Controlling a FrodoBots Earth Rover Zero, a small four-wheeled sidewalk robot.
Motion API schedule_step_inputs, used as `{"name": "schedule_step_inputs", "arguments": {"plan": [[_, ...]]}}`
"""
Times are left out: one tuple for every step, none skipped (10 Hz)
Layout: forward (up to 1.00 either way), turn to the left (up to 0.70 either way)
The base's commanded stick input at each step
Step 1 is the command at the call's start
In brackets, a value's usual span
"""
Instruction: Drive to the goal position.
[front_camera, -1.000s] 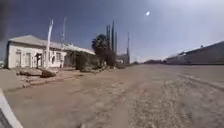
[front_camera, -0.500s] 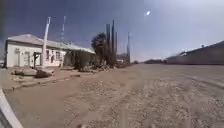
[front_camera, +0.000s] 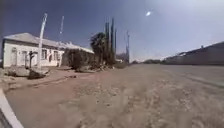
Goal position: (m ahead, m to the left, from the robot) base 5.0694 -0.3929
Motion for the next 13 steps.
{"name": "schedule_step_inputs", "arguments": {"plan": [[0.70,0.00],[0.70,0.00],[0.70,0.00],[0.70,0.00],[0.70,0.00],[0.70,0.00],[0.70,0.00],[0.70,0.00],[0.70,0.00],[0.70,0.00],[0.70,0.00],[0.70,0.00],[0.70,0.00]]}}
